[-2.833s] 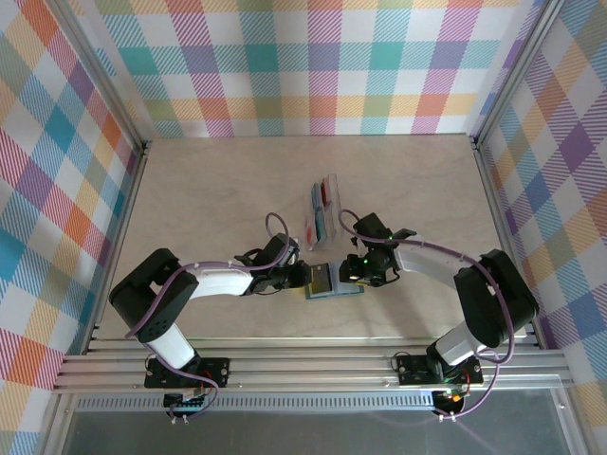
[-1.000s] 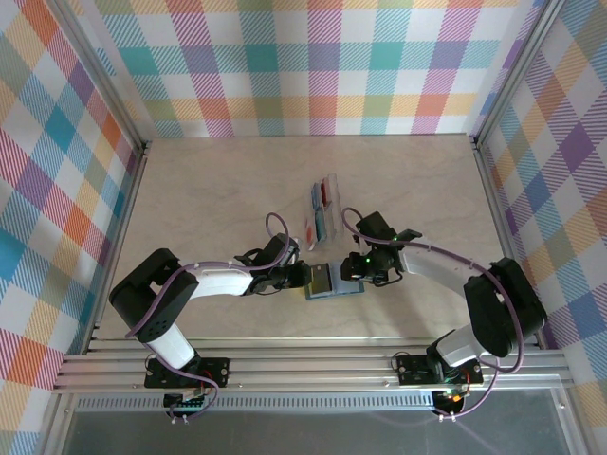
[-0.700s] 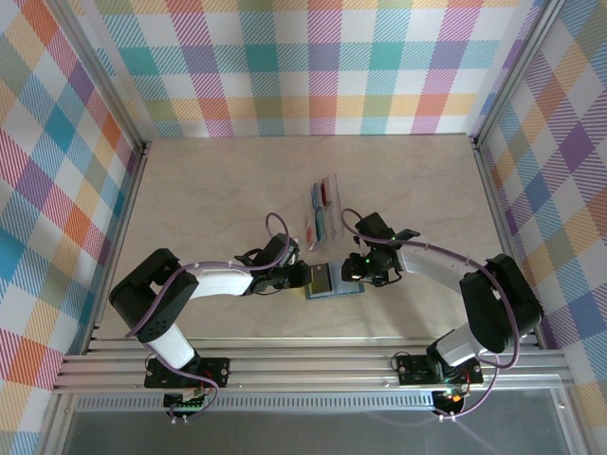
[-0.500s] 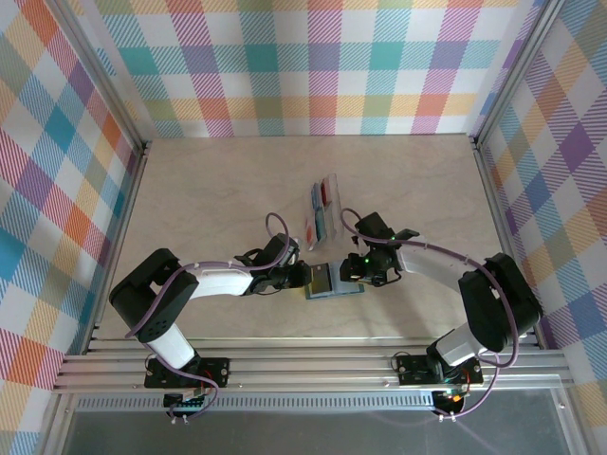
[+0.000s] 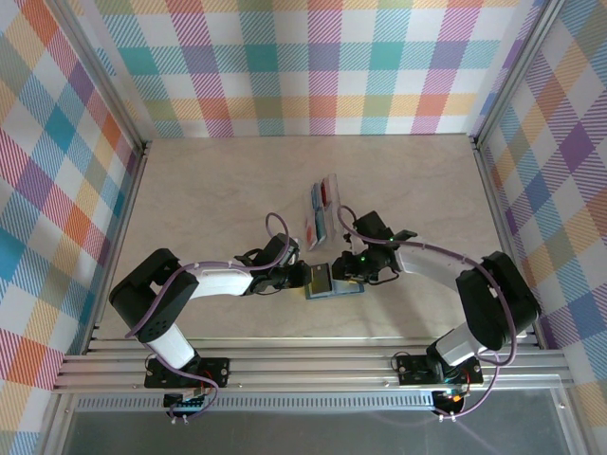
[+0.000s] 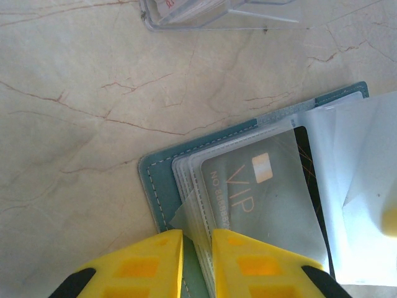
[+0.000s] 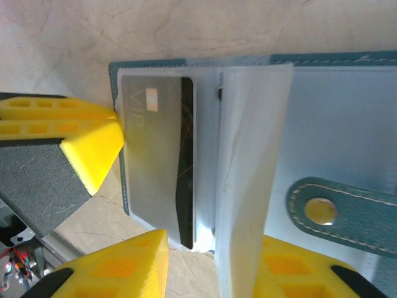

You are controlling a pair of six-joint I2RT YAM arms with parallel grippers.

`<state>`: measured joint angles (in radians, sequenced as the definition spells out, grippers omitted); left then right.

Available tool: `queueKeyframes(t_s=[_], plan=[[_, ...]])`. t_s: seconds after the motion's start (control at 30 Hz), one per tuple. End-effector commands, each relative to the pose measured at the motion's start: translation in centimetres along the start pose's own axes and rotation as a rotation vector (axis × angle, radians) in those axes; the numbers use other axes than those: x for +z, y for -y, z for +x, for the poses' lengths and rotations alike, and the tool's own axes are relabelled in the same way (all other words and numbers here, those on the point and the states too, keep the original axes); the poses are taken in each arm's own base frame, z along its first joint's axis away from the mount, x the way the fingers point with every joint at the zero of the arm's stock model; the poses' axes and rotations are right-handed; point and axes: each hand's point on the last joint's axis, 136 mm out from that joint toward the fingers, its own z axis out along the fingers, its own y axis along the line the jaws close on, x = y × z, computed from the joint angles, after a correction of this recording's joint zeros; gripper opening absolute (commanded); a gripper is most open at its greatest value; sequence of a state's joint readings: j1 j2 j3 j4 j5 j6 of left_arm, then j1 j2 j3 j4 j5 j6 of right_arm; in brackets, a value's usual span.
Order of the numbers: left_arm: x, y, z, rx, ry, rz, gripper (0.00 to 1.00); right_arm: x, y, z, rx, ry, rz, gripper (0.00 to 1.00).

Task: Put the credit cards into the card holder

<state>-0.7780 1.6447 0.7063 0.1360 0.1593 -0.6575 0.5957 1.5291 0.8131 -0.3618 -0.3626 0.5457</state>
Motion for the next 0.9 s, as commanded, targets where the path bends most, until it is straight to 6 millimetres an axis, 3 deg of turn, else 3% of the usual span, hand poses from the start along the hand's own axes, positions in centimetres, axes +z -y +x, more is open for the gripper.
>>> queueKeyframes(t_s=[0.0, 0.2, 0.7, 0.87], plan=[[0.5, -0.2, 1.2, 0.016, -0.045, -0.007, 0.2, 0.9, -2.3, 0.0, -0.025, -0.022, -0.079, 0.34], [-0.1, 0.1, 0.7, -0.006, -0.038, 0.003, 0.2, 2.4, -3.8, 0.2, -0.043, -0.05, -0.133, 0.39], [-2.9, 0.9, -1.8, -0.099, 0.014, 0.08, 0.38, 4.0, -2.9, 1.4, -0.046, -0.091, -0.135, 0.48], [-2.7, 1.8, -2.0, -0.084, -0.003, 0.107, 0.41, 3.9, -3.2, 1.5, -0.059, -0.097, -0.152, 0.53]])
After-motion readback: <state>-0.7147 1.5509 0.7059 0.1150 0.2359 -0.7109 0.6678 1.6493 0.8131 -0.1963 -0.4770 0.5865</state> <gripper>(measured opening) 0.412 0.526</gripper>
